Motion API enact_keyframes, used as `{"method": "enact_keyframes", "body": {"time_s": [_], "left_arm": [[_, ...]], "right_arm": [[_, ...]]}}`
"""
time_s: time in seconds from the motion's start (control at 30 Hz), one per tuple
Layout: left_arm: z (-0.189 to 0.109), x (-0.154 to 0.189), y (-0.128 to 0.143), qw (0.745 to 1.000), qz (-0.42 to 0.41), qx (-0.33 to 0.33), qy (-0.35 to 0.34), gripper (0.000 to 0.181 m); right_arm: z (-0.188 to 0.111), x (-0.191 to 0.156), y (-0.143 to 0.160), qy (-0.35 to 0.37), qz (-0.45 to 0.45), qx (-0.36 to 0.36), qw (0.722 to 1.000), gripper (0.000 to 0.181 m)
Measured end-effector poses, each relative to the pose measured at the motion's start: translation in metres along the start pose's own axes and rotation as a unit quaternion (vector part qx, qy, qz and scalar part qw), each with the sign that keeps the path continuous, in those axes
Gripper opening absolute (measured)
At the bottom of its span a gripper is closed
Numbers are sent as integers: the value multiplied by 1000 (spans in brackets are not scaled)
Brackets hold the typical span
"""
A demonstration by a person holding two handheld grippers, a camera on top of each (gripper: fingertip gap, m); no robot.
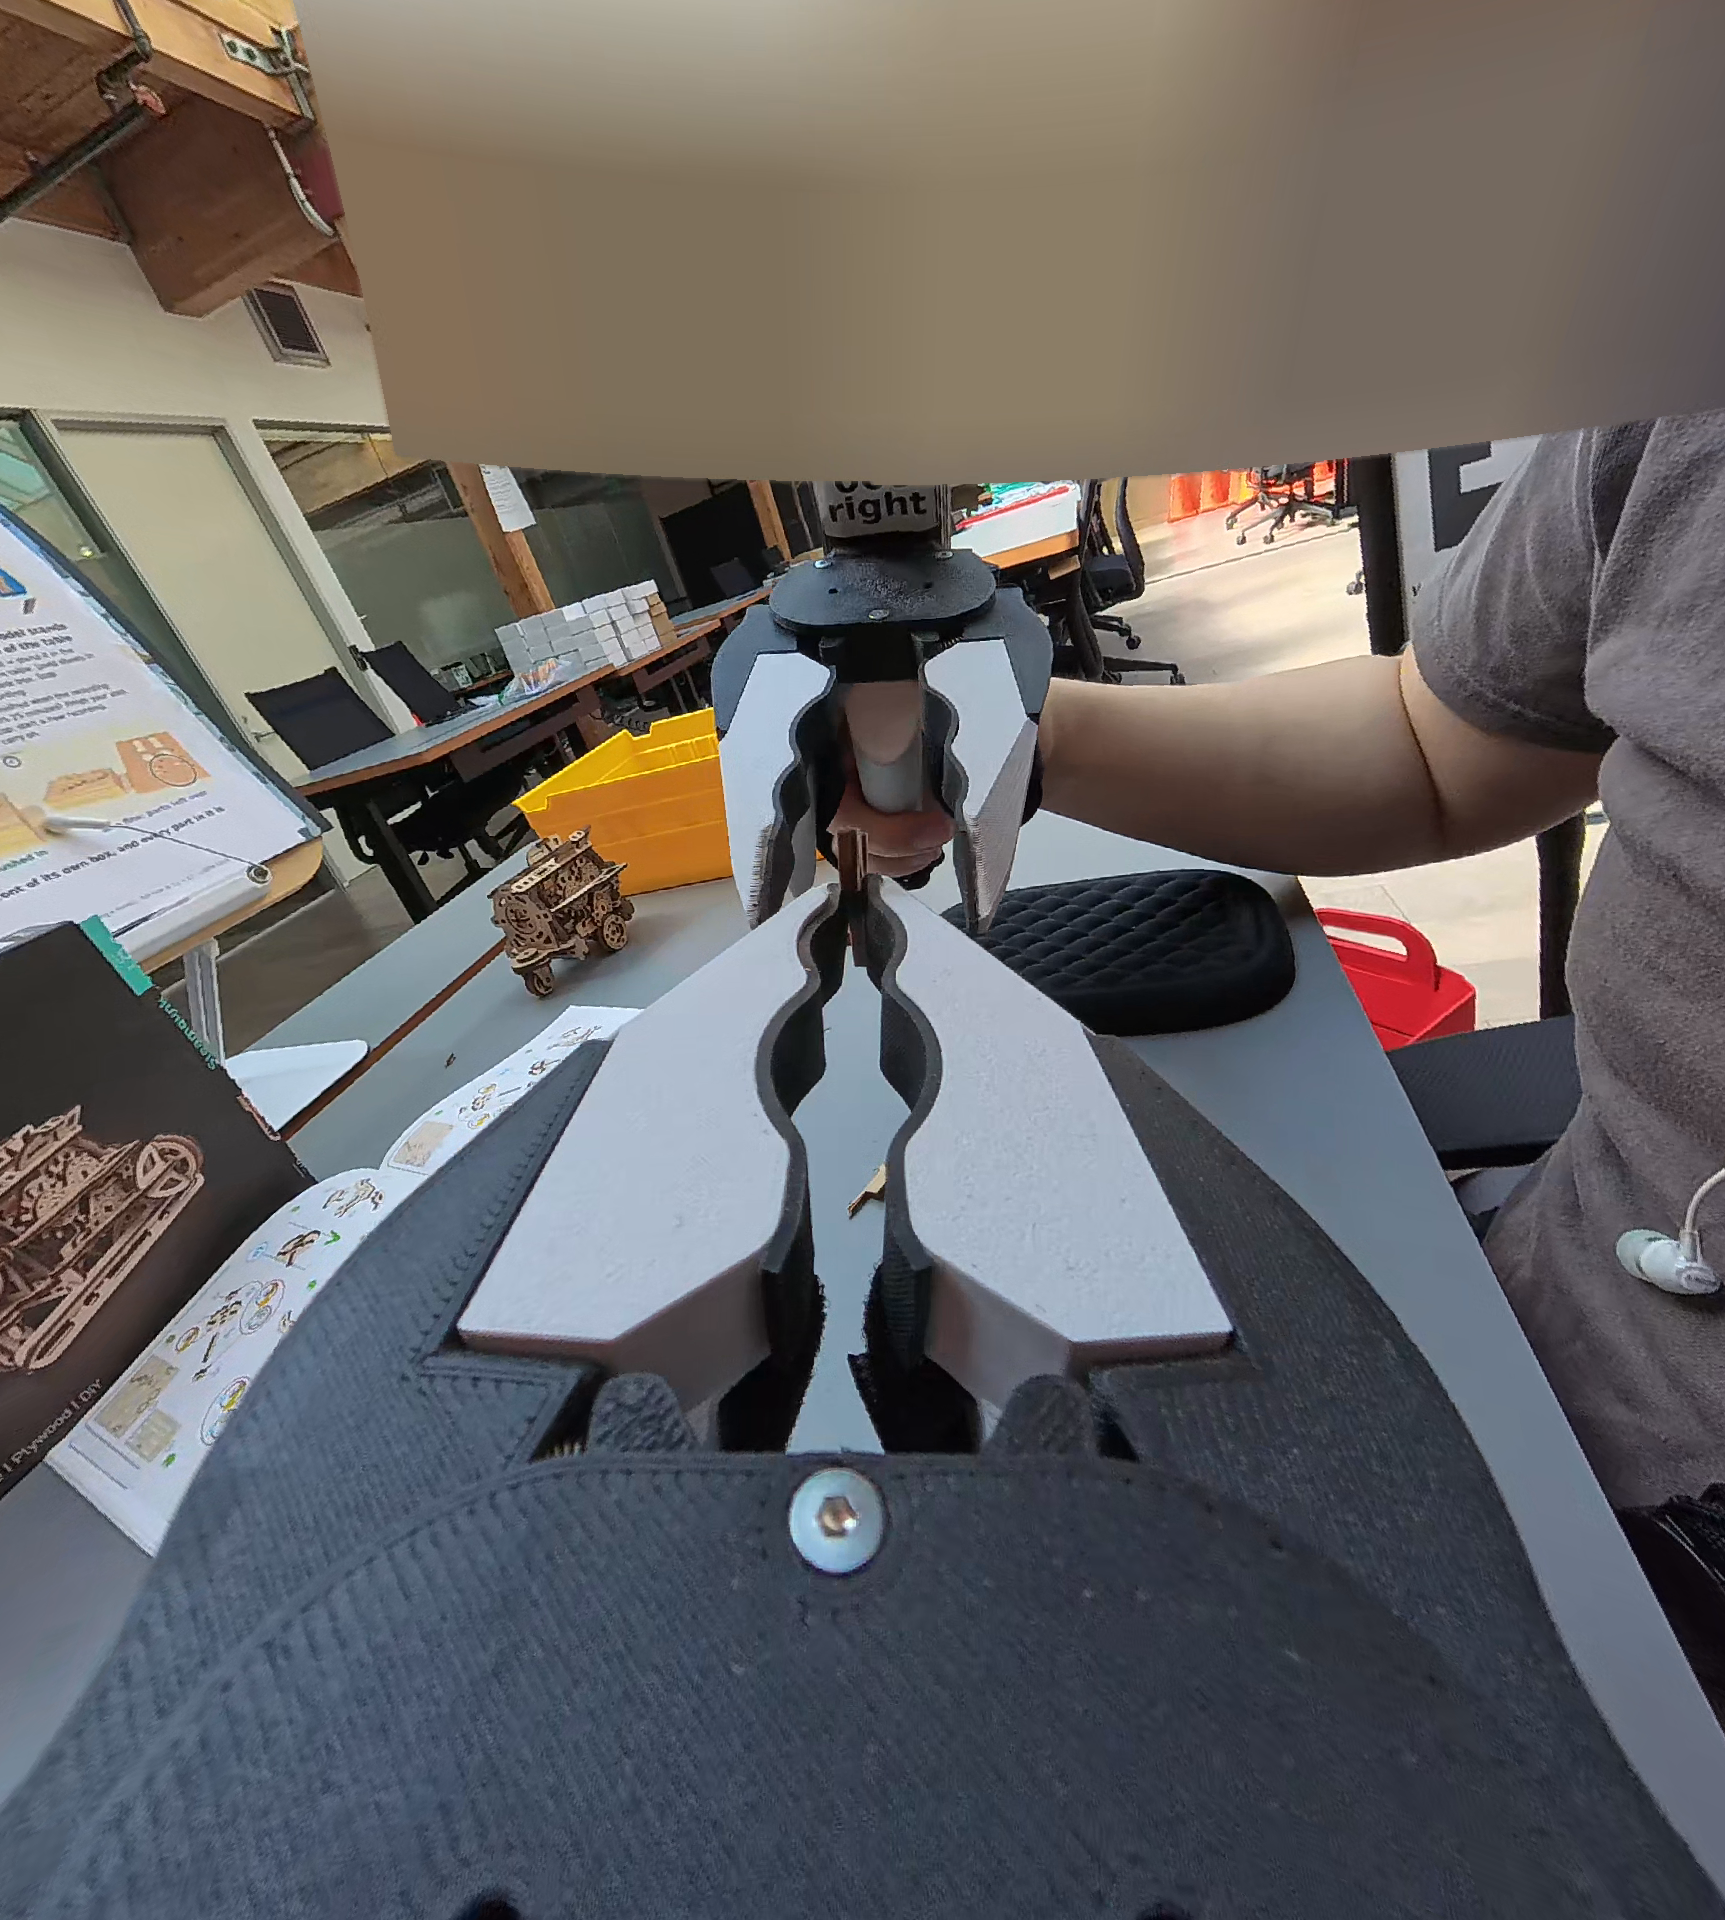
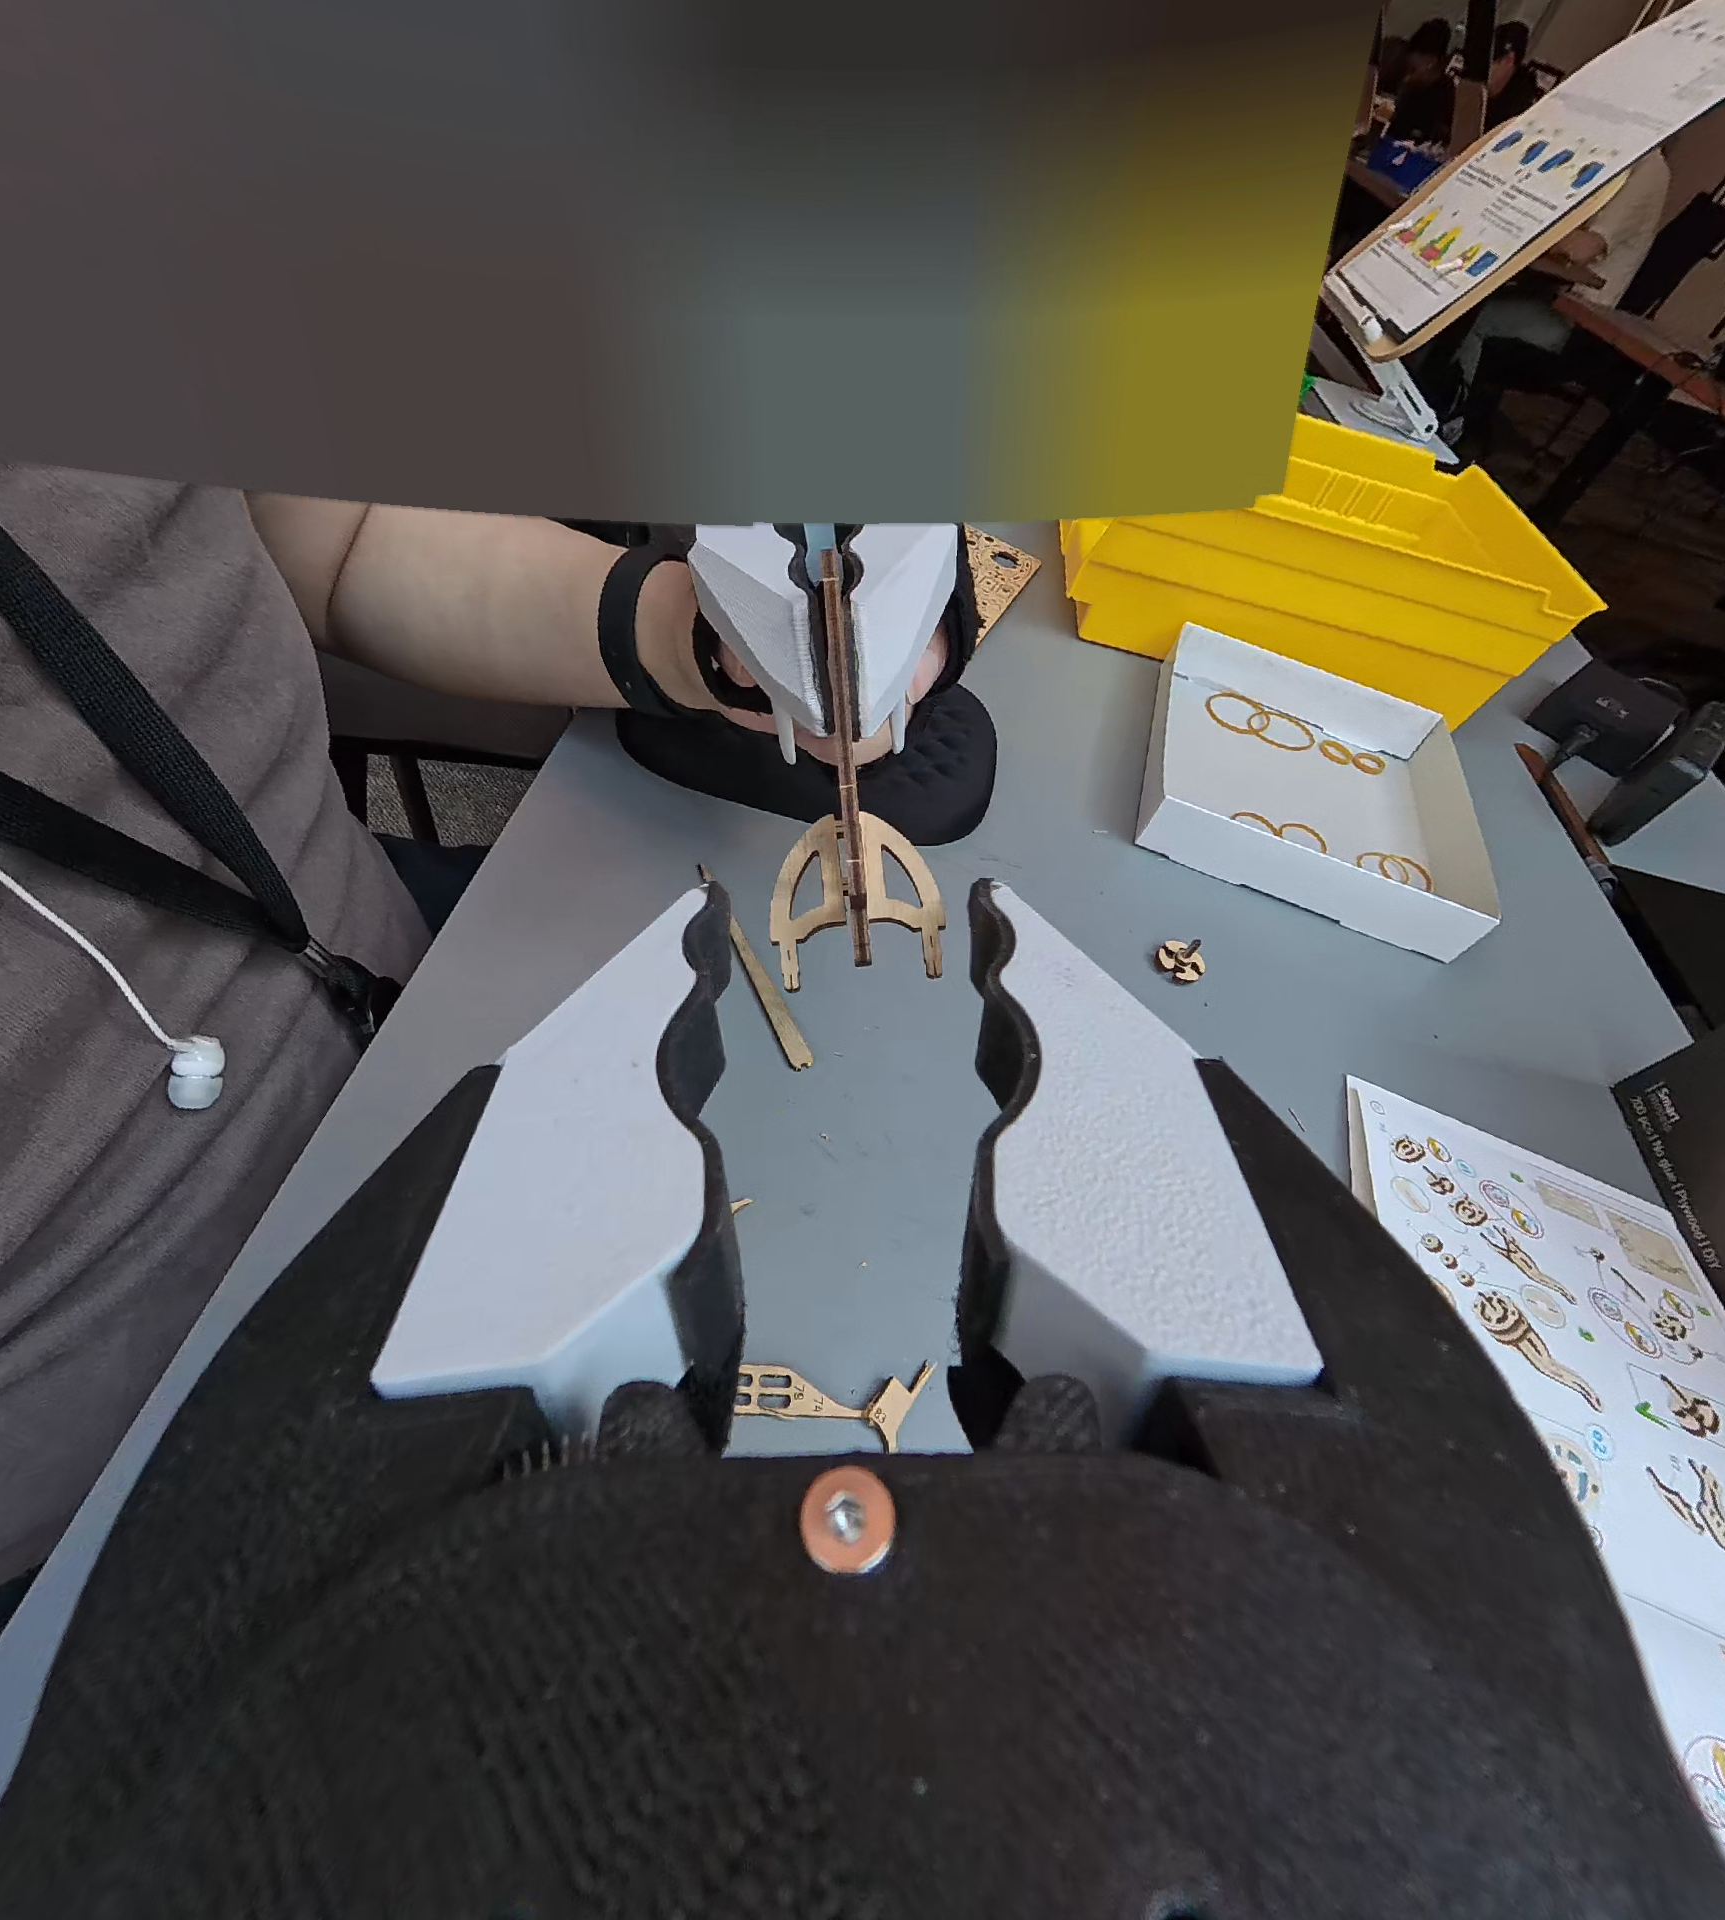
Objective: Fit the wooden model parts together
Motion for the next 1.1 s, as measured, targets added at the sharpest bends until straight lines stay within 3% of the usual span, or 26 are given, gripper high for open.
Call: {"method": "enact_keyframes", "body": {"time_s": [0.03, 0.17, 0.4, 0.53, 0.63, 0.87, 1.1], "left_arm": [[0, 0, 0, 1000, 0, 1, -1, 0], [-1, -2, 2, 1000, -6, 2, -4, 0], [-1, -4, 5, 1000, -19, 3, -5, 0], [-5, -10, 11, 998, -57, 7, -23, 23], [-12, -16, 16, 996, -90, 8, -29, 28], [-27, -33, 31, 984, -169, 1, -48, 29], [-30, -38, 39, 974, -220, 8, -46, 28]], "right_arm": [[0, 0, 0, -2, -1, -2, 1000, 37], [4, 3, 2, 4, 5, -12, 1000, 45], [10, 5, 6, 4, 8, -2, 1000, 34], [11, 9, 15, 12, 30, -11, 999, 34], [9, 14, 28, 35, 49, -32, 998, 34], [-4, 43, 83, 103, 190, -92, 972, 34], [-31, 62, 110, 133, 305, -41, 942, 34]]}}
Point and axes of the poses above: each gripper's, where its closed fingertips meet, z out along the fingers, y out of its underside, x = y × z across the jaws, the point moved 10 cm from there along -z, back along the fingers, and after that the axes turned 3 degrees about -x, right-handed, at the moved point
